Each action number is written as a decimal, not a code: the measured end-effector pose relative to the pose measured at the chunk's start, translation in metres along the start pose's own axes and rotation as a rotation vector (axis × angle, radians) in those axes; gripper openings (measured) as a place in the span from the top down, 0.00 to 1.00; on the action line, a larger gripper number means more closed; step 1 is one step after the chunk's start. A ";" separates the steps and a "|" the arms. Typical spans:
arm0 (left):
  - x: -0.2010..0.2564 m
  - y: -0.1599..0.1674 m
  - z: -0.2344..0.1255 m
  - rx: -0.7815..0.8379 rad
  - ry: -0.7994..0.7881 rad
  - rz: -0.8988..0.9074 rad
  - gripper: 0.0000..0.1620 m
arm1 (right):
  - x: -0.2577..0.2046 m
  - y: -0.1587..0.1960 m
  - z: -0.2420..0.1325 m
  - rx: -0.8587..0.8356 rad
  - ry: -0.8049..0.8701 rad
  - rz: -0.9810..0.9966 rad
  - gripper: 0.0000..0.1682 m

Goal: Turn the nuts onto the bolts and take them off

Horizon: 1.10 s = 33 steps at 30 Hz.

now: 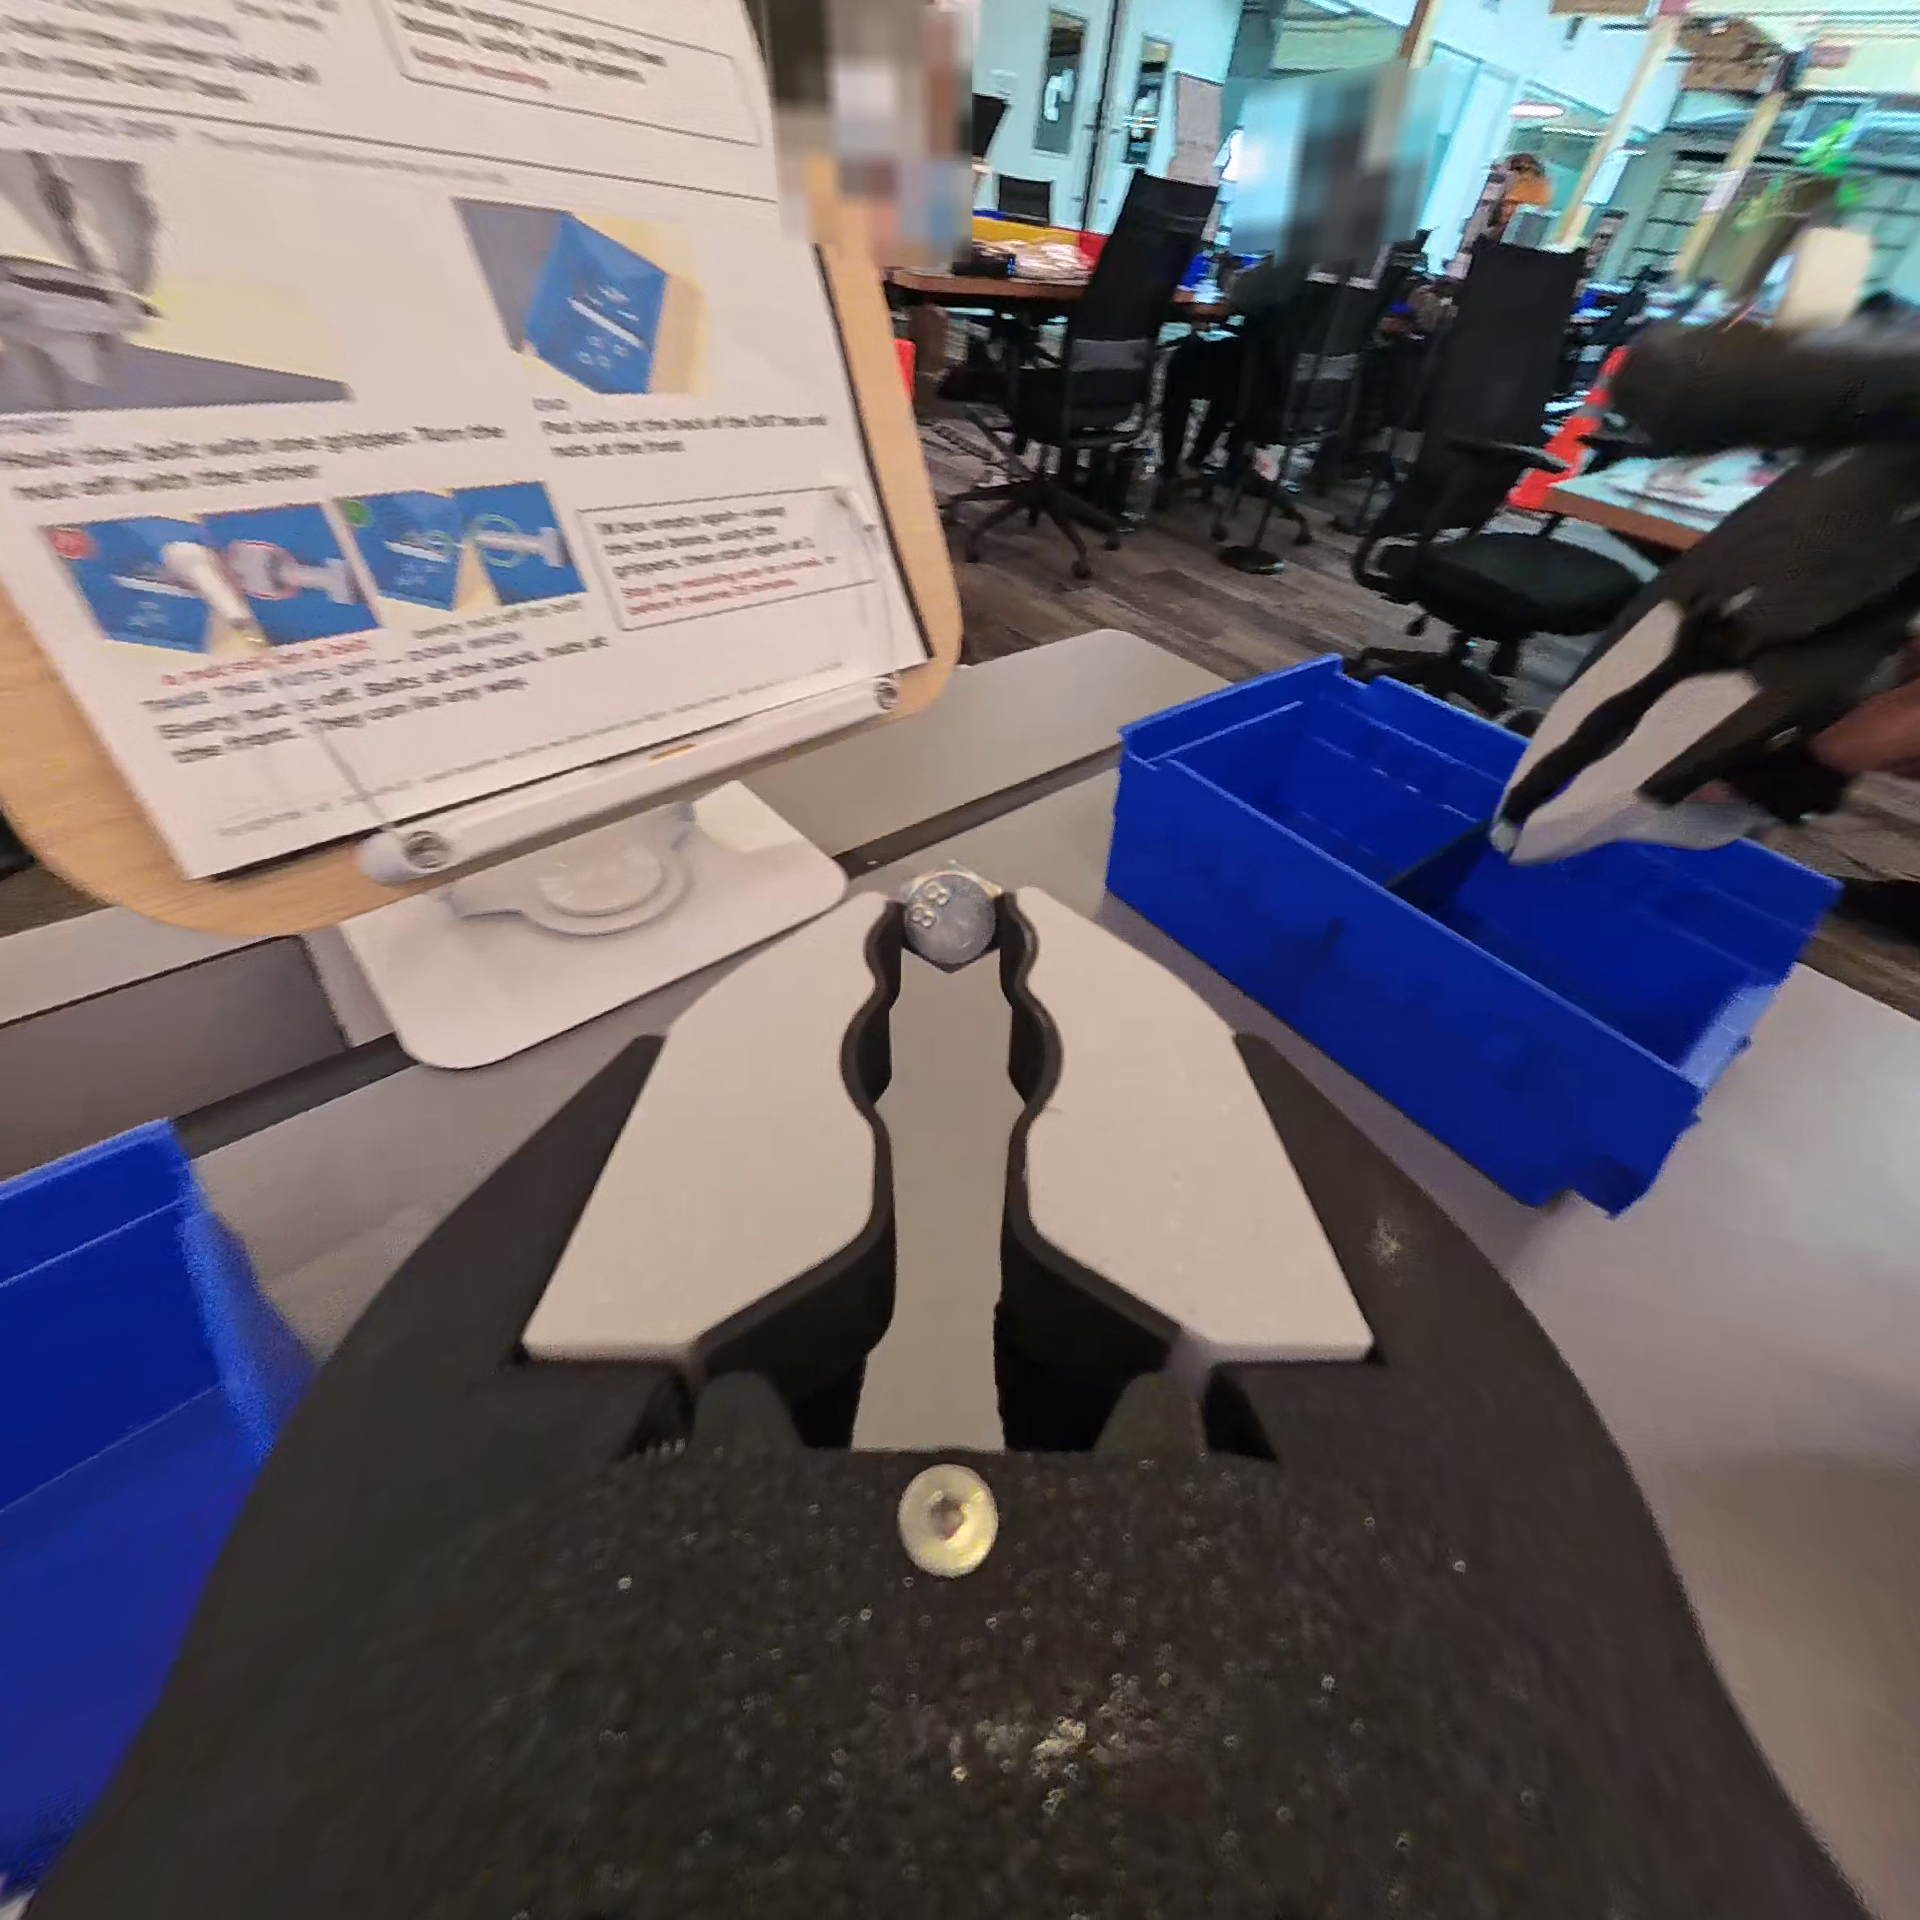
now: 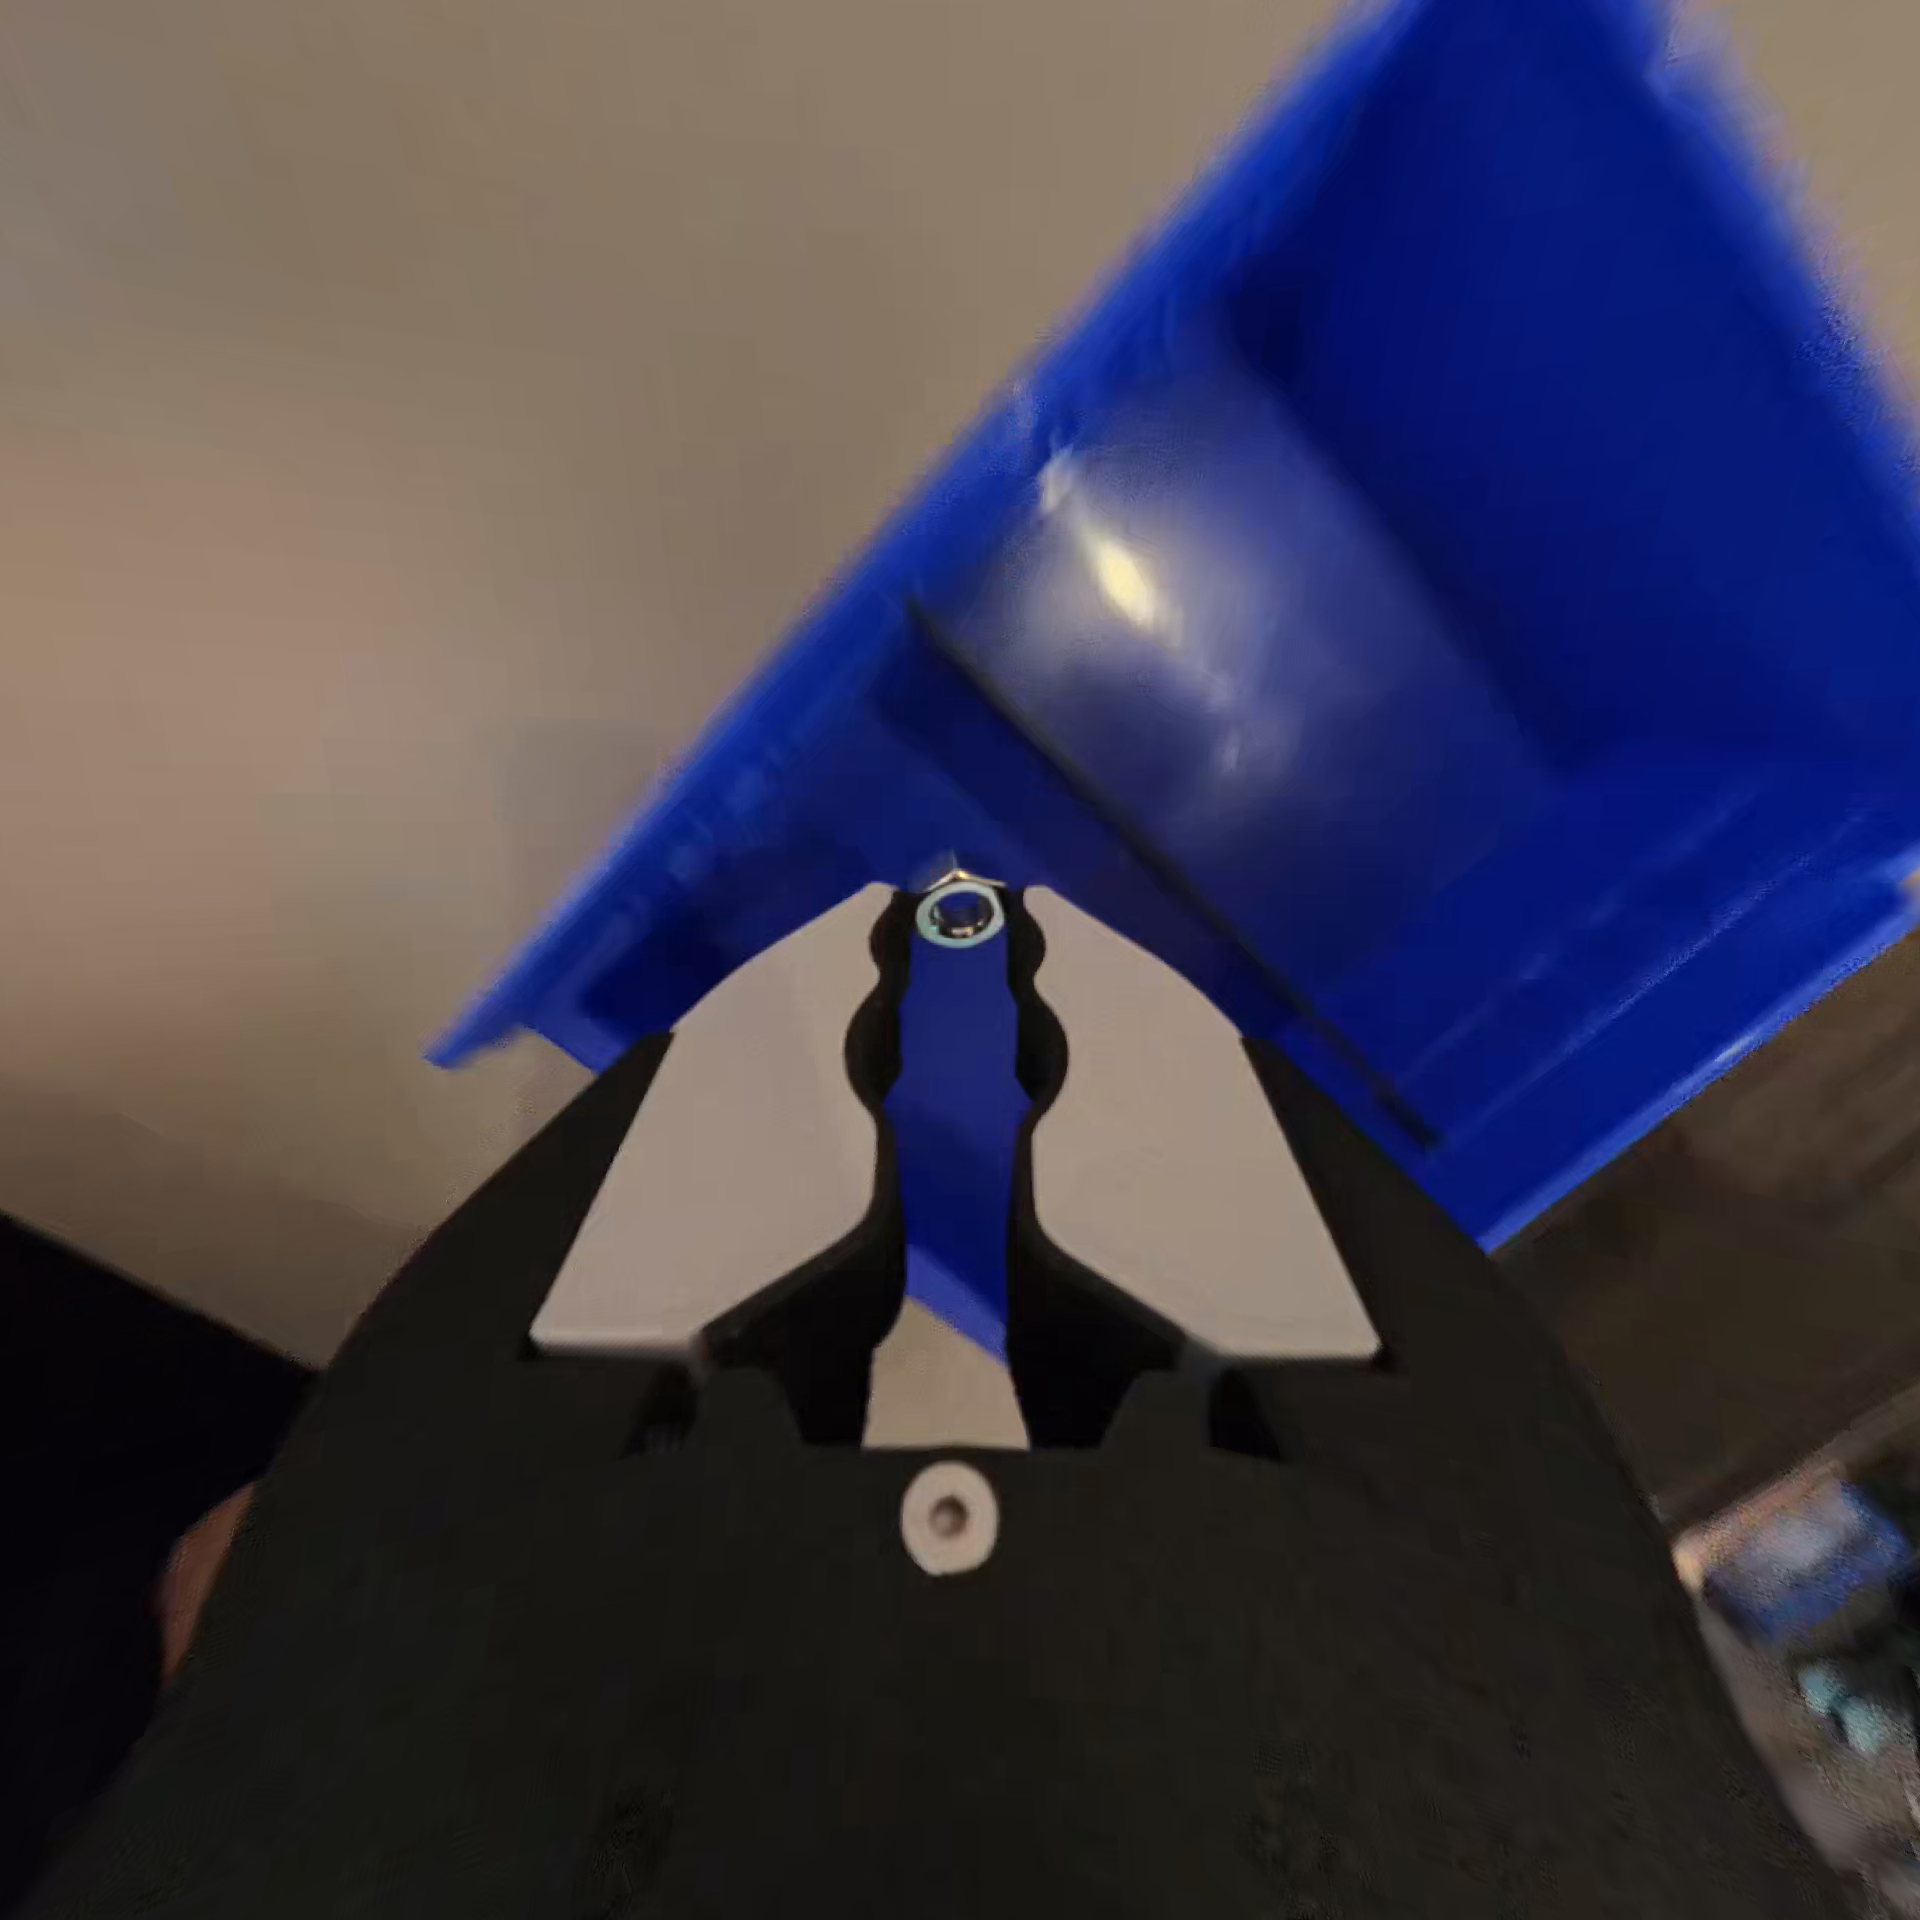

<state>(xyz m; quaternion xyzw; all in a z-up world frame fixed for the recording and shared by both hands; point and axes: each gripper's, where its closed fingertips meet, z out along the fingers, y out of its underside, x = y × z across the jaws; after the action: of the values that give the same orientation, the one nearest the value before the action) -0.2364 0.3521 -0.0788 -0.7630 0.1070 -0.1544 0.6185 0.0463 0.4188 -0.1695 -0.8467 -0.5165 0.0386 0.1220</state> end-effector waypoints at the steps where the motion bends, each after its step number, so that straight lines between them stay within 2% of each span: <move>1: 0.006 0.002 0.004 -0.005 0.028 -0.003 0.90 | 0.005 0.021 0.014 -0.091 0.001 0.003 0.89; 4: 0.023 0.009 0.013 -0.028 0.111 -0.006 0.90 | 0.013 0.054 0.047 -0.208 -0.036 0.004 0.89; 8: 0.028 0.018 0.018 -0.058 0.131 0.007 0.90 | 0.022 0.088 0.072 -0.325 -0.022 0.017 0.89; 13: 0.026 0.024 0.019 -0.092 0.172 -0.032 0.90 | 0.016 0.100 0.086 -0.324 -0.027 0.000 0.89; 18: 0.035 0.024 0.017 -0.099 0.295 -0.083 0.90 | 0.013 0.100 0.094 -0.275 -0.028 0.001 0.89; 19: 0.041 0.023 0.016 -0.095 0.346 -0.084 0.90 | 0.012 0.101 0.093 -0.267 -0.037 0.001 0.87; 21: 0.051 0.019 0.012 -0.068 0.437 -0.084 0.90 | 0.008 0.098 0.081 -0.225 -0.066 0.016 0.74; 22: 0.057 0.016 0.009 -0.053 0.486 -0.082 0.90 | 0.001 0.088 0.069 -0.154 -0.099 0.007 0.74; 24: 0.070 0.009 0.001 -0.009 0.584 -0.092 0.90 | -0.023 0.048 0.035 0.092 -0.178 -0.050 0.73; 26: 0.083 0.001 -0.008 0.041 0.690 -0.114 0.90 | -0.057 -0.005 -0.011 0.438 -0.251 -0.170 0.71; 29: 0.098 -0.004 -0.018 0.081 0.818 -0.141 0.90 | -0.125 -0.069 -0.086 1.005 -0.478 -0.271 0.70; 31: 0.106 -0.003 -0.022 0.080 0.868 -0.137 0.90 | -0.155 -0.087 -0.102 1.165 -0.621 -0.272 0.71; 33: 0.111 0.000 -0.025 0.065 0.894 -0.122 0.90 | -0.170 -0.099 -0.092 1.135 -0.686 -0.245 0.71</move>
<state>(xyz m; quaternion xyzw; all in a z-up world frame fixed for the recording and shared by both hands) -0.1420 0.2902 -0.0628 -0.6062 0.3138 -0.5082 0.5251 -0.1004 0.2963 -0.0670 -0.5263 -0.5179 0.5566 0.3807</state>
